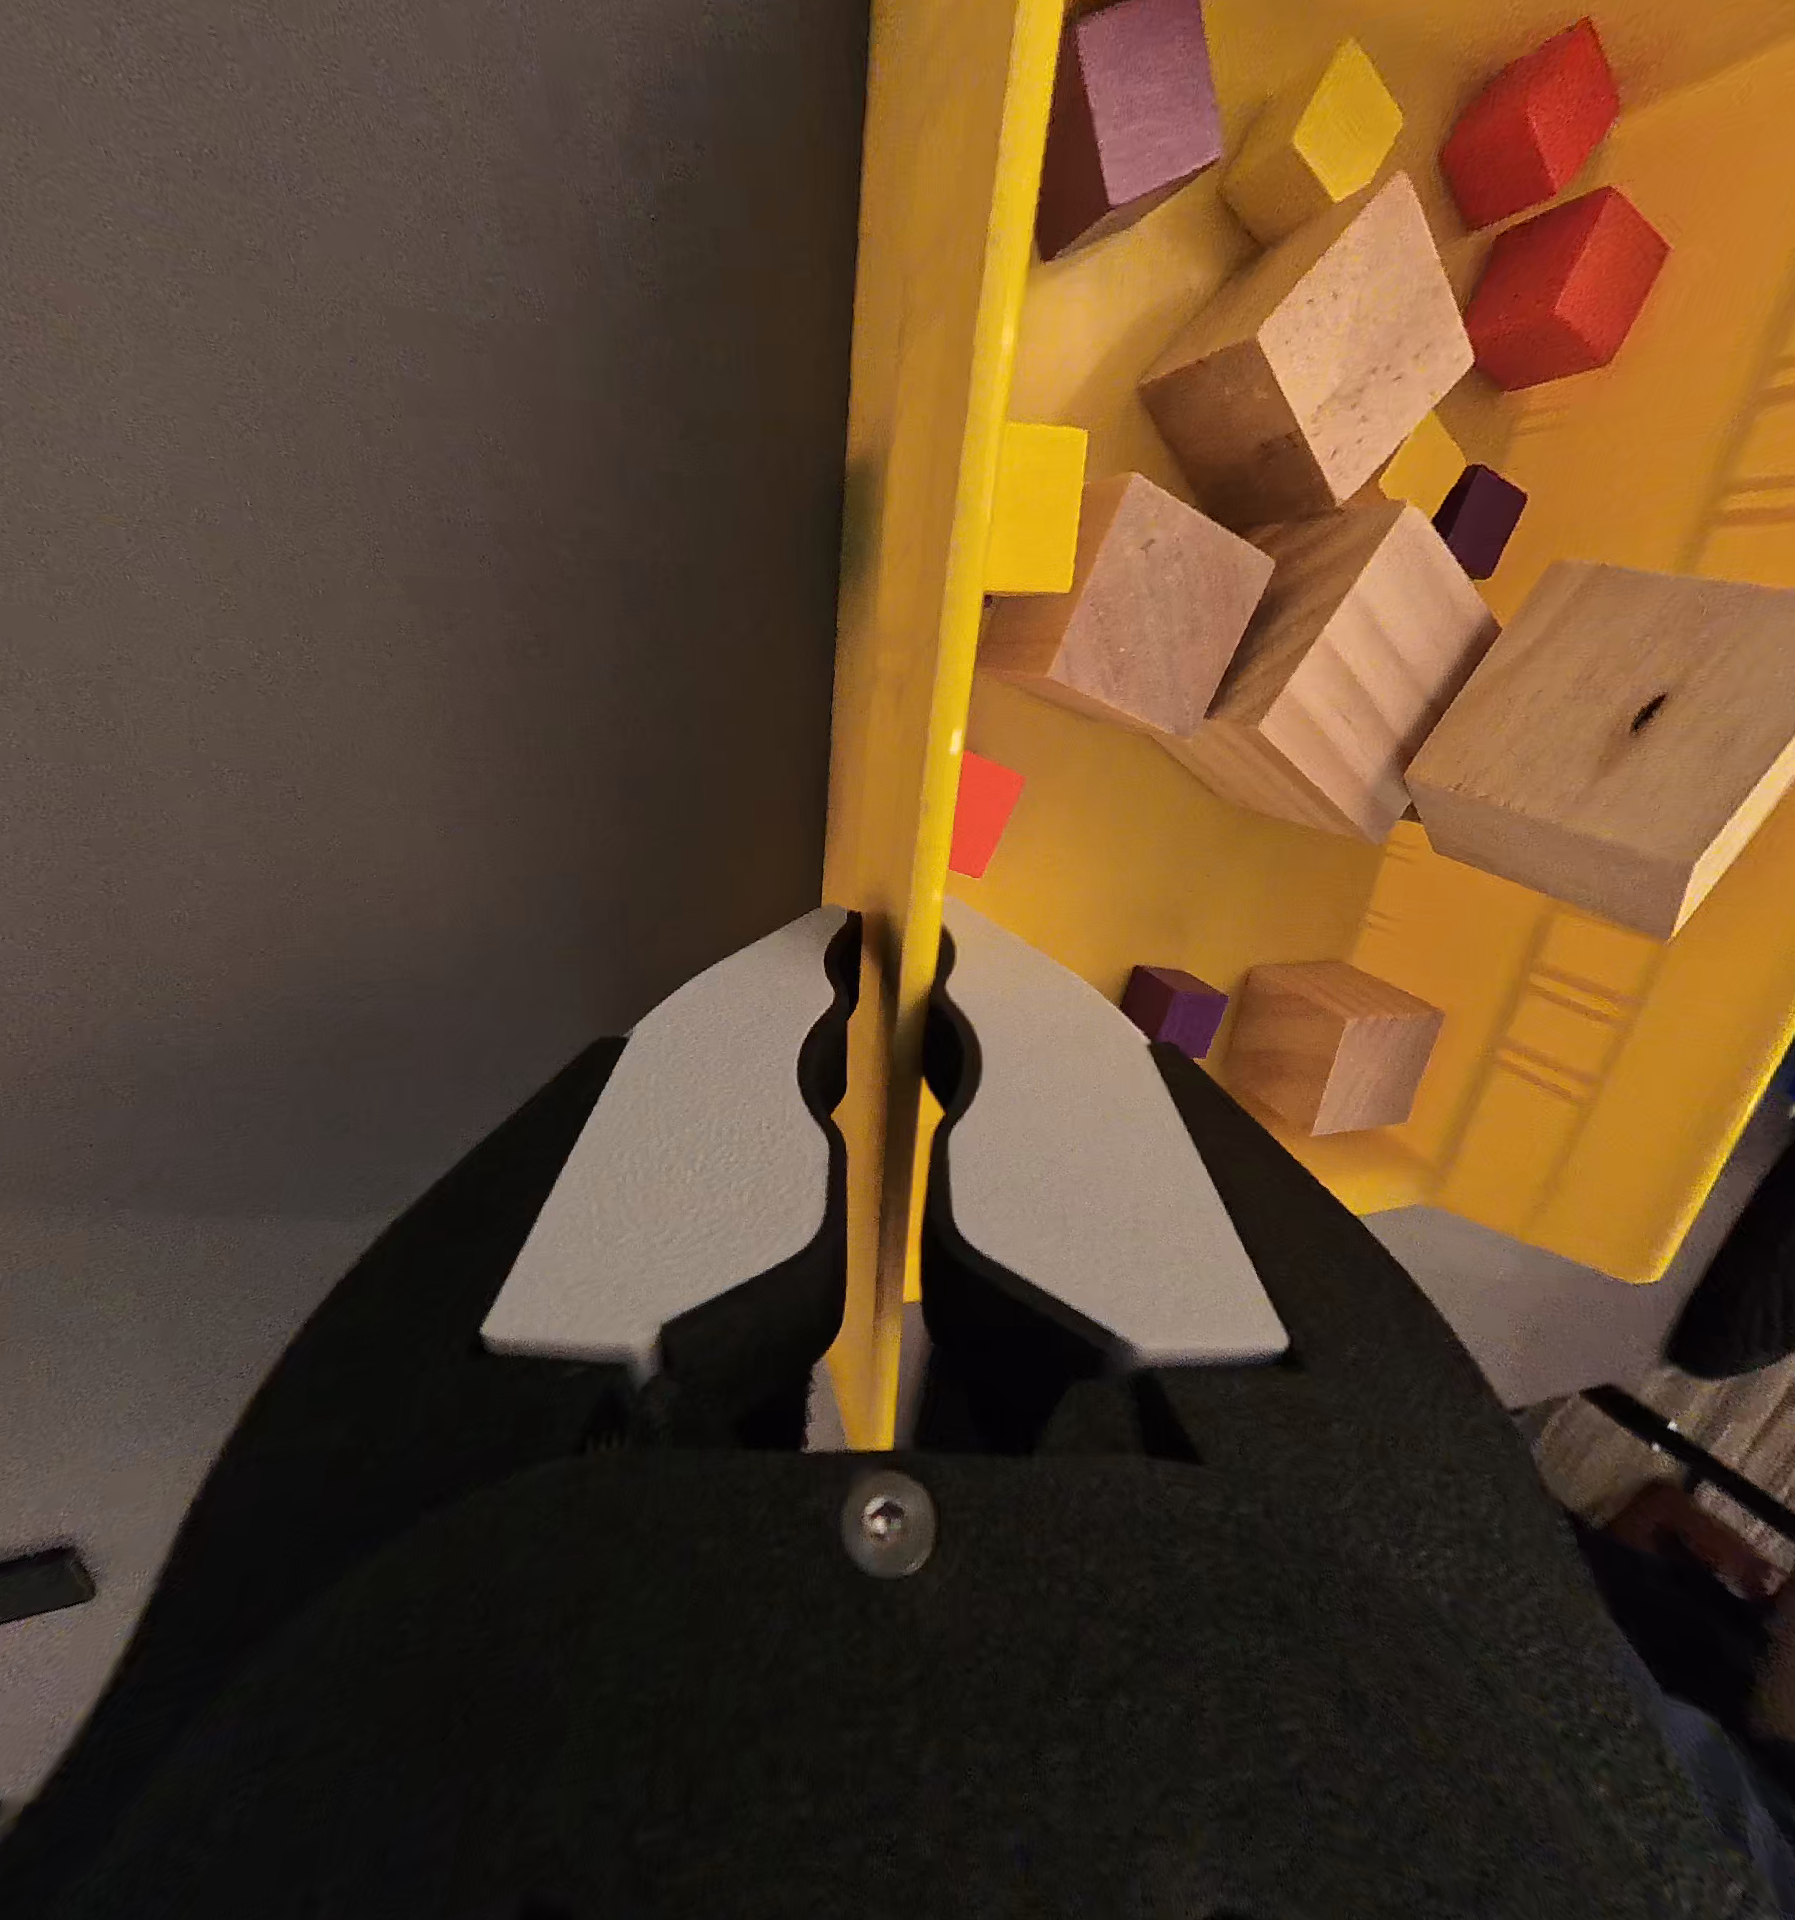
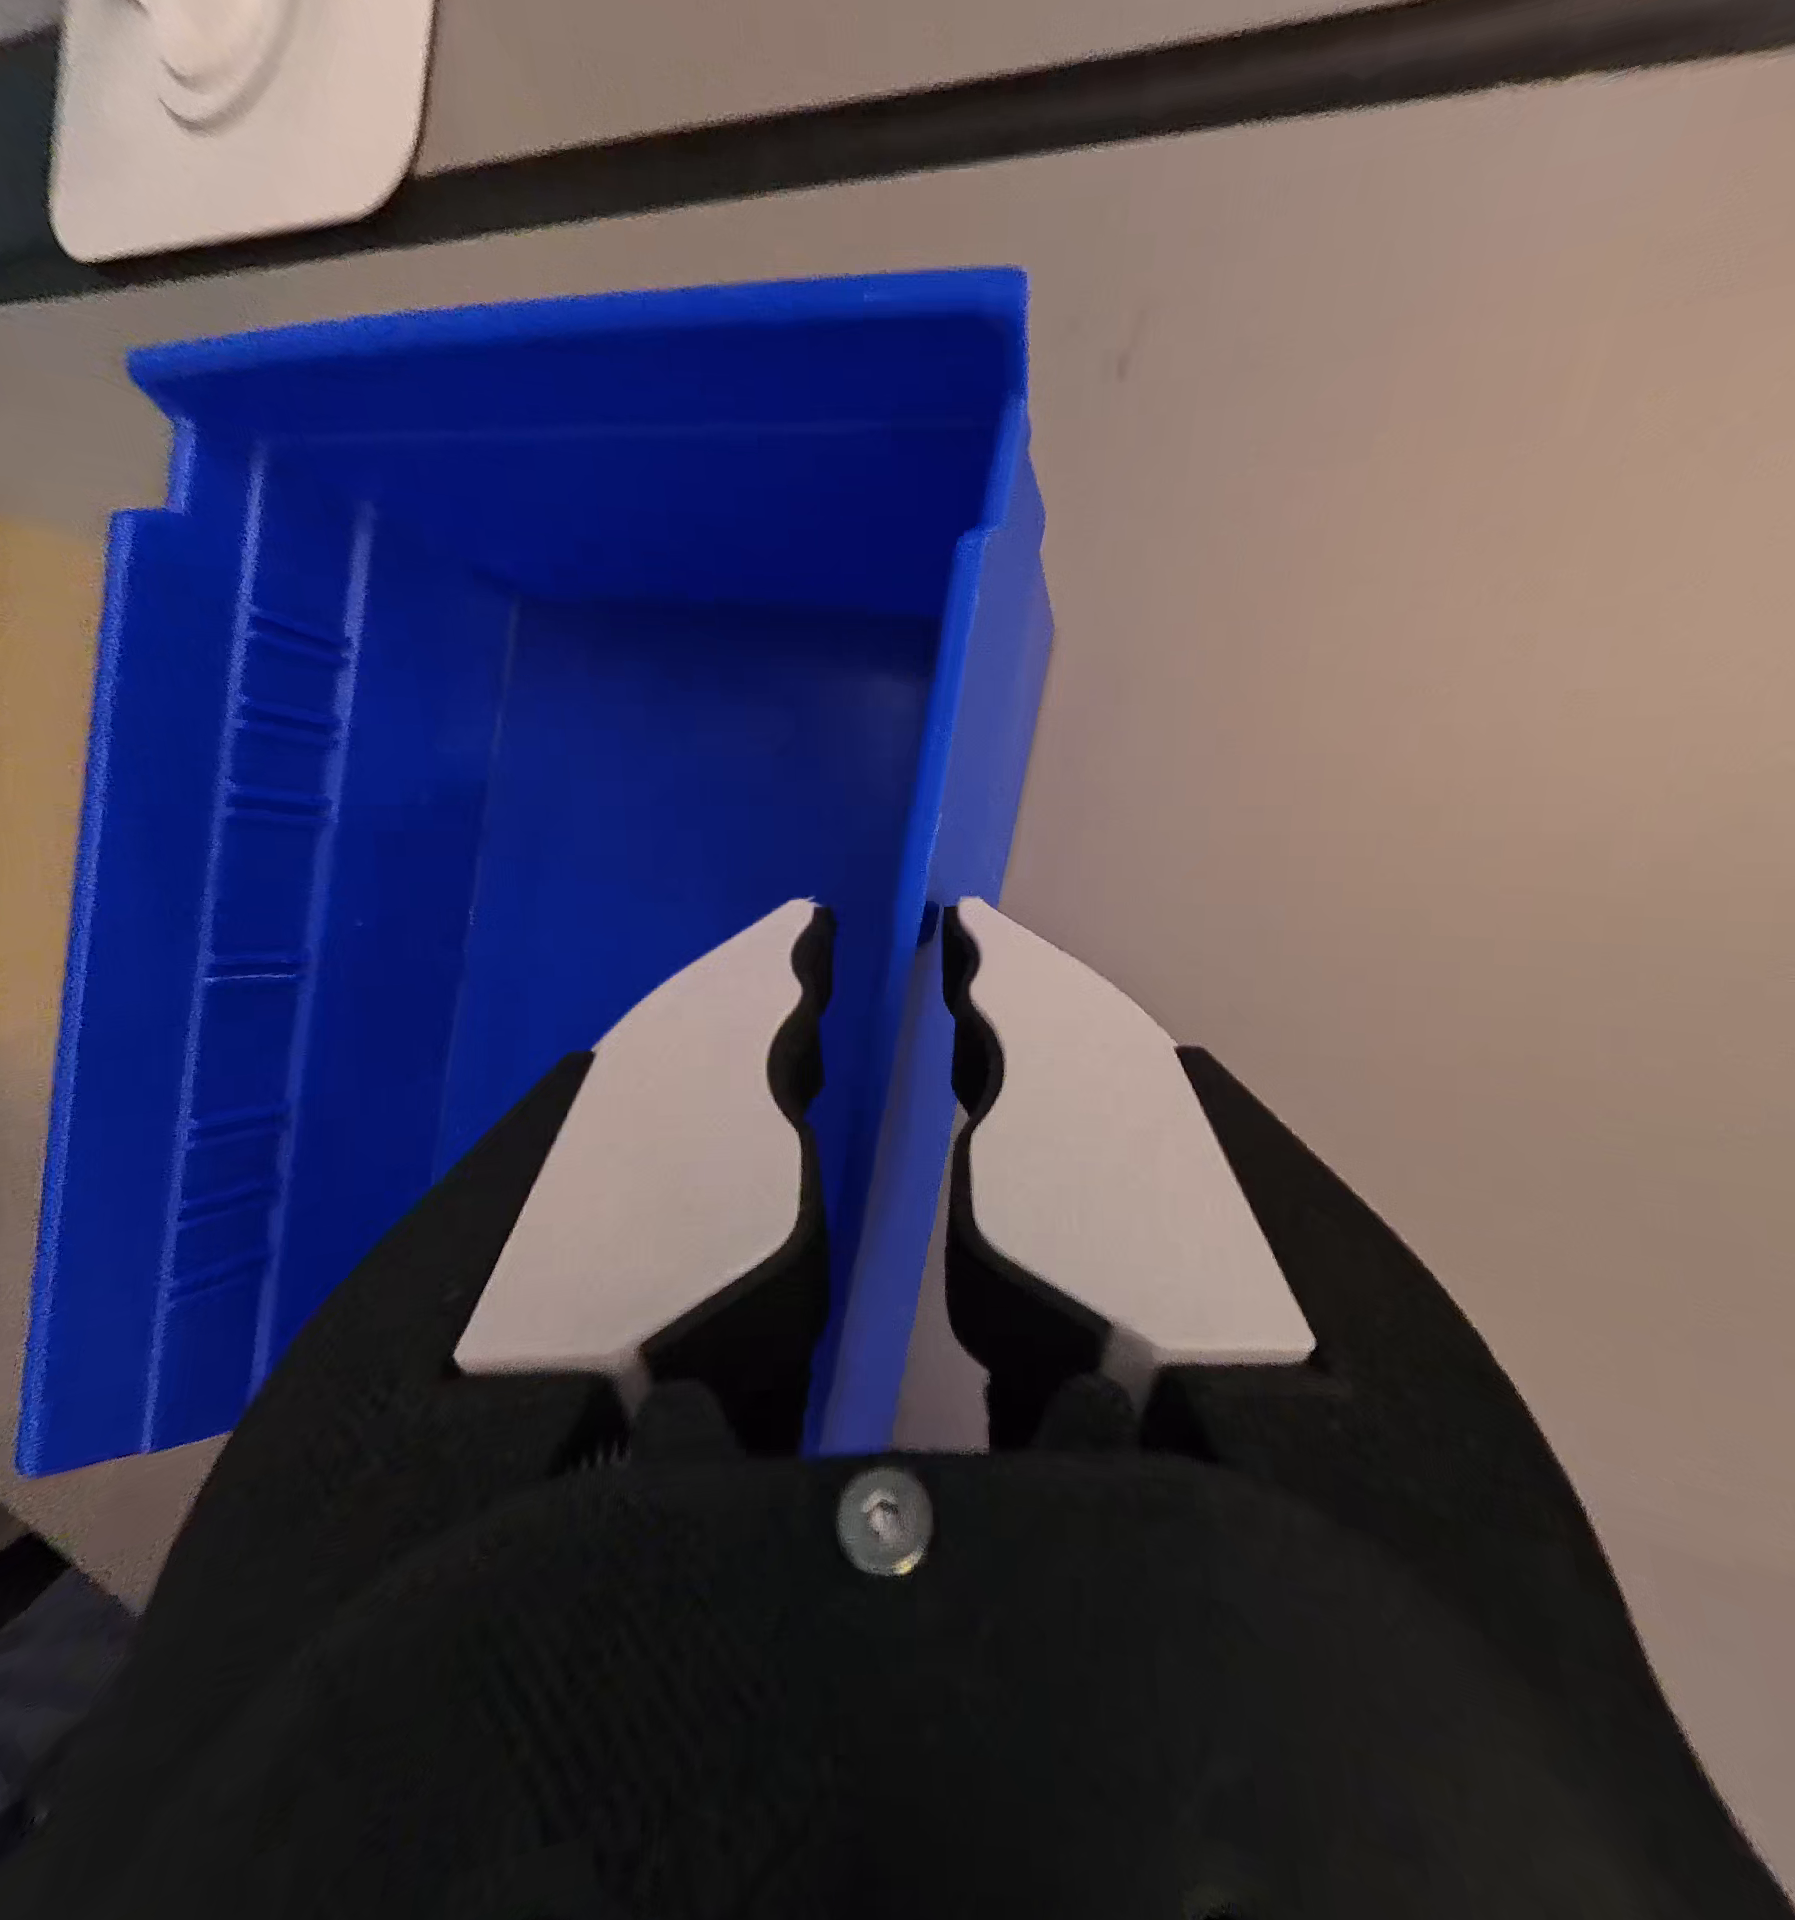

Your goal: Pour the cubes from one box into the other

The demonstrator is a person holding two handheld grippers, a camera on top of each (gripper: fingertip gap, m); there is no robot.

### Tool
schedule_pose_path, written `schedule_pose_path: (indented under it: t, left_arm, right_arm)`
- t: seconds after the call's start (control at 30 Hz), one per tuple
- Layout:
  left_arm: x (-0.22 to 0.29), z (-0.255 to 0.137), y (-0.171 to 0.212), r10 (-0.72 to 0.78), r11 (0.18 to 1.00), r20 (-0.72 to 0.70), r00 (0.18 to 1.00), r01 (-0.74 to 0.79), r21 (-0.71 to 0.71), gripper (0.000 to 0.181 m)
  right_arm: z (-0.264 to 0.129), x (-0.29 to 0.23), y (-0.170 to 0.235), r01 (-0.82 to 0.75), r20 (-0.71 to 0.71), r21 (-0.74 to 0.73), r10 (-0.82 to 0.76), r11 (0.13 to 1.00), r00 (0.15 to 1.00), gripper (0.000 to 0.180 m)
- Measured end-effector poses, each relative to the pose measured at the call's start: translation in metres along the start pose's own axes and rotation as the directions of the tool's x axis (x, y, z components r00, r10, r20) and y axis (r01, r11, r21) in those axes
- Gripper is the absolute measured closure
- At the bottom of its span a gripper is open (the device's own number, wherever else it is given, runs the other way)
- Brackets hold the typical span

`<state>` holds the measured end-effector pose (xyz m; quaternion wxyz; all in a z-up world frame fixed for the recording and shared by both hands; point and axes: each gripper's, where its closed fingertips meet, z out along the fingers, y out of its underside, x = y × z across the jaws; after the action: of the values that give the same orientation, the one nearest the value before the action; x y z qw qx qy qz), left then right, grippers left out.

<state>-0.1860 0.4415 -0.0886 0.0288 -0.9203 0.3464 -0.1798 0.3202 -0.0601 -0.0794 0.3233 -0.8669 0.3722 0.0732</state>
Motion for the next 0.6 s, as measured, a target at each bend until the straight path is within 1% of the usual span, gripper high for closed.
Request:
schedule_pose_path:
  t: [0.1,0.2,0.27,0.33,0.4,0.43,0.5,0.53,0.57,0.6]
  left_arm:
    - [0.001,0.001,-0.001,0.011,1.0,-0.003,1.0,-0.011,0.019,0.17]
    - [0.001,0.003,-0.008,0.075,0.996,0.043,0.996,-0.077,0.044,0.173]
    - [0.005,0.006,-0.016,0.114,0.99,0.058,0.992,-0.118,0.076,0.173]
    - [0.011,0.009,-0.022,0.1,0.989,0.033,0.994,-0.103,0.105,0.172]
    - [0.015,0.01,-0.022,0.078,0.99,-0.002,0.997,-0.078,0.117,0.168]
    - [0.018,0.009,-0.022,0.08,0.988,-0.034,0.996,-0.075,0.132,0.163]
    - [0.024,-0.001,-0.027,0.073,0.974,-0.101,0.992,-0.049,0.222,0.159]
    - [0.027,-0.014,-0.034,0.069,0.954,-0.14,0.988,-0.024,0.3,0.159]
    - [0.031,-0.034,-0.045,0.08,0.912,-0.16,0.984,-0.008,0.409,0.159]
    - [0.038,-0.058,-0.056,0.113,0.854,-0.174,0.978,-0.006,0.521,0.159]
  right_arm:
    - [-0.018,-0.004,-0.008,0.036,-0.012,0.119,-0.035,0.992,0.999,0.157]
    - [-0.049,-0.018,-0.03,0.063,-0.004,0.301,-0.065,0.952,0.998,0.157]
    - [-0.075,-0.034,-0.048,0.074,0.011,0.439,-0.088,0.896,0.996,0.156]
    - [-0.101,-0.05,-0.061,0.103,-0.006,0.548,-0.119,0.83,0.993,0.157]
    - [-0.126,-0.064,-0.07,0.169,-0.069,0.643,-0.163,0.747,0.984,0.157]
    - [-0.139,-0.069,-0.073,0.21,-0.121,0.688,-0.176,0.694,0.977,0.157]
    - [-0.162,-0.081,-0.078,0.278,-0.199,0.769,-0.198,0.576,0.96,0.158]
    - [-0.17,-0.09,-0.078,0.302,-0.212,0.798,-0.225,0.522,0.951,0.156]
    - [-0.176,-0.099,-0.08,0.315,-0.212,0.824,-0.259,0.471,0.942,0.15]
    - [-0.18,-0.103,-0.084,0.318,-0.216,0.84,-0.268,0.439,0.939,0.144]
